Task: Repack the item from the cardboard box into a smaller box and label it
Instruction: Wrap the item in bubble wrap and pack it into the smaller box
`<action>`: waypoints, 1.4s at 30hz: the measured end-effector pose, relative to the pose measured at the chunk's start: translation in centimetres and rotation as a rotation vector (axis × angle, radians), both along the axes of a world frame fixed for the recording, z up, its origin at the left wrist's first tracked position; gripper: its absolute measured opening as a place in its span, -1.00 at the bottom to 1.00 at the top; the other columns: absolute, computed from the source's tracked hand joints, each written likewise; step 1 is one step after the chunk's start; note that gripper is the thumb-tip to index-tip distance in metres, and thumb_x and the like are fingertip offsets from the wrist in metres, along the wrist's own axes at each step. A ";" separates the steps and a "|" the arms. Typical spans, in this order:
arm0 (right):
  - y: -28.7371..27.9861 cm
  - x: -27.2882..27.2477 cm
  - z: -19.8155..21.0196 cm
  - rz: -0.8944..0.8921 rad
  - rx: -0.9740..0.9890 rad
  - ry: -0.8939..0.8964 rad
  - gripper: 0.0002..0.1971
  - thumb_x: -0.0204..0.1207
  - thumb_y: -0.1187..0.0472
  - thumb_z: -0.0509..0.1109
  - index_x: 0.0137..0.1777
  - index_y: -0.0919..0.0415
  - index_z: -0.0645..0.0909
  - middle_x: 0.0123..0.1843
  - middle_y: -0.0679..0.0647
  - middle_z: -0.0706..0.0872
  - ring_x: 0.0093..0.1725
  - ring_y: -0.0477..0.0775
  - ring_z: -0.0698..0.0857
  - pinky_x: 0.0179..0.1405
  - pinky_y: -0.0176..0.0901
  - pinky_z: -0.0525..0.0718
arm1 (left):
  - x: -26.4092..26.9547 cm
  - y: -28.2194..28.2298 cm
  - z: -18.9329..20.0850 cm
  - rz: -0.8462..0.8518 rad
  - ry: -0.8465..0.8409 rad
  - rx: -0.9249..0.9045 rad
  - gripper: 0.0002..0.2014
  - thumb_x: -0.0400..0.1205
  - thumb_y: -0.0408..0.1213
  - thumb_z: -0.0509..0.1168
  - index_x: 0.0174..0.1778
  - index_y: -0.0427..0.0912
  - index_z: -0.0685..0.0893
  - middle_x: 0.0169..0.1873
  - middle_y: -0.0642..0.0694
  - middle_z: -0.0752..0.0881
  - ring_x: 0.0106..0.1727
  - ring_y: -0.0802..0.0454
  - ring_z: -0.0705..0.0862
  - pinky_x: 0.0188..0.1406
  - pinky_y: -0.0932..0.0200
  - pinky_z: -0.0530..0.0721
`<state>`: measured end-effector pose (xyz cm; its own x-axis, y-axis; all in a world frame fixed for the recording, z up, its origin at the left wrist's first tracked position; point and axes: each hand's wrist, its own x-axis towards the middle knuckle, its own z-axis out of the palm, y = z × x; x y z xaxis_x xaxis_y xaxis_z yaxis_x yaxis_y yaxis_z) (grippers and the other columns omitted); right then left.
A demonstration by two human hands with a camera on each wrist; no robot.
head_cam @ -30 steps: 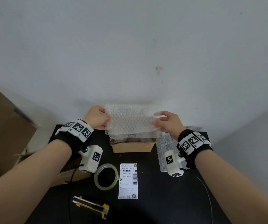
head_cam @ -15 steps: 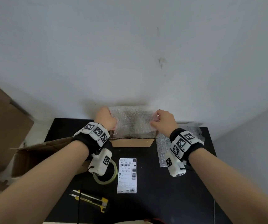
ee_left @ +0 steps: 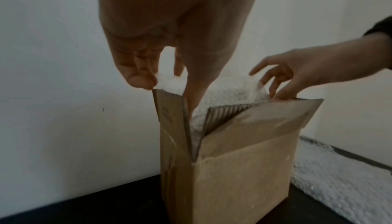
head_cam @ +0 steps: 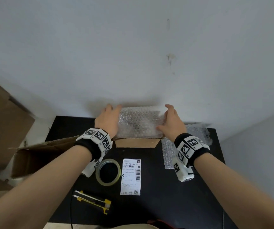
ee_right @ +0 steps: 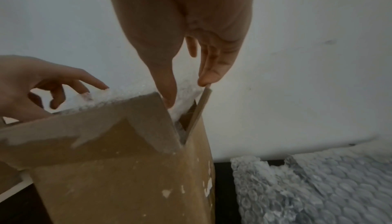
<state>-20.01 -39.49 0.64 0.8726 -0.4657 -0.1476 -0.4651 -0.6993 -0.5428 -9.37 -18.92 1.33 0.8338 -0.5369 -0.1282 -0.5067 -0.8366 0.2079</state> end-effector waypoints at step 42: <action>0.0 0.6 -0.5 0.869 -0.717 -0.073 -0.43 0.14 0.54 0.52 0.23 0.32 0.65 0.26 0.29 0.67 0.16 0.30 0.70 0.11 0.10 0.68 | 0.5 -0.3 -1.5 -0.439 -0.024 0.239 -0.28 0.55 -0.31 0.35 0.56 -0.09 0.12 0.29 -0.14 0.64 0.34 -0.10 0.56 0.44 0.06 0.39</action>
<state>-19.45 -39.46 0.18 0.9377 0.3466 -0.0254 0.3473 -0.9316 0.1077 -8.89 -19.24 -0.18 0.5399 -0.7961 -0.2735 -0.8242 -0.5659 0.0204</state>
